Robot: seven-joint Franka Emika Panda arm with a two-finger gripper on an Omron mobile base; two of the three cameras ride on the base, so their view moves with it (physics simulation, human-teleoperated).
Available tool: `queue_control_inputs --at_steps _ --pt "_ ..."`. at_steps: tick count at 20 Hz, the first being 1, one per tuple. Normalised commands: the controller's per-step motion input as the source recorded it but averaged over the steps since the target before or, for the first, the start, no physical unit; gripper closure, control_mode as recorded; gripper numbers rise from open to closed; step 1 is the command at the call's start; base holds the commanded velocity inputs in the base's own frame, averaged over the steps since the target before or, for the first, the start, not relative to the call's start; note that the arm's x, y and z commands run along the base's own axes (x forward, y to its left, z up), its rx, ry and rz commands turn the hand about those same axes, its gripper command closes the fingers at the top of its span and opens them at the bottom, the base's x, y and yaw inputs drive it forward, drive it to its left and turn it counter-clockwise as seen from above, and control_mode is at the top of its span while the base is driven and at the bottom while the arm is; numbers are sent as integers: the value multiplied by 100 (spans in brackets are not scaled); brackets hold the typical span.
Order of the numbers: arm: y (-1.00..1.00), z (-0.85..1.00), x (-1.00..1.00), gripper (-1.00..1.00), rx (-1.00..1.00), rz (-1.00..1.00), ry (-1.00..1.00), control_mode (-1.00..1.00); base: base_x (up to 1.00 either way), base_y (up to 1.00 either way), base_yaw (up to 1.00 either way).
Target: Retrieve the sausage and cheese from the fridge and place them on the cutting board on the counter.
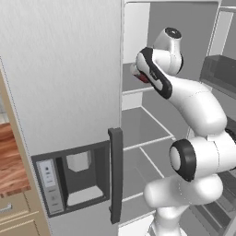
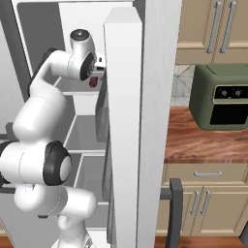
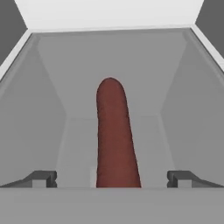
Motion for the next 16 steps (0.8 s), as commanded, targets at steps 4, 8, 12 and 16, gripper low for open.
queue_control_inputs --at_steps 4,8,12,16 --pt "0 -27 7 -100 0 0 4 -100 0 0 0" --pt "1 -30 1 -100 -1 0 1 -100 0 0 0" --pt "1 -25 0 -100 0 0 3 -100 0 0 0" --pt "2 -29 0 -100 -1 0 3 -100 0 0 0"
